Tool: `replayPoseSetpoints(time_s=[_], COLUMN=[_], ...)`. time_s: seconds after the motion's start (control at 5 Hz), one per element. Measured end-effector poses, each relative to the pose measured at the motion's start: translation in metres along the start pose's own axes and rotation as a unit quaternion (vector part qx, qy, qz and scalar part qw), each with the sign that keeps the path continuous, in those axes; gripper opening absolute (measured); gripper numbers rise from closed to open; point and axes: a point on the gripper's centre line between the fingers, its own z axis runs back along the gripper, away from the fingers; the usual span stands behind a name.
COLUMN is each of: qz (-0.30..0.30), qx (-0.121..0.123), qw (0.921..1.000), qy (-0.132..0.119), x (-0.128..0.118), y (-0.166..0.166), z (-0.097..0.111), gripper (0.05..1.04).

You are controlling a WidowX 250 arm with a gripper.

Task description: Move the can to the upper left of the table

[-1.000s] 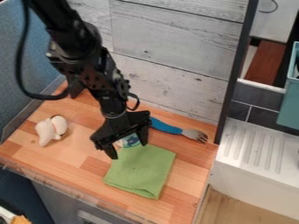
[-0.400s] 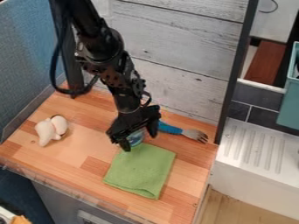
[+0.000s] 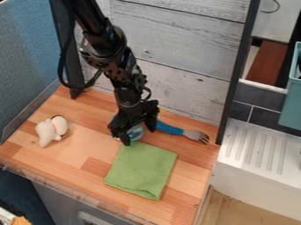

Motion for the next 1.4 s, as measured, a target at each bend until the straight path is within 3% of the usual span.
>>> replayPoseSetpoints(time_s=[0.8,1.4], qz=[0.096,0.144], qx=[0.02,0.029], qw=[0.9951,0.9882], qy=[-0.015,-0.046], x=[0.061,0.1], y=[0.022,0.041], z=[-0.007,-0.003], gripper=[1.0,1.0])
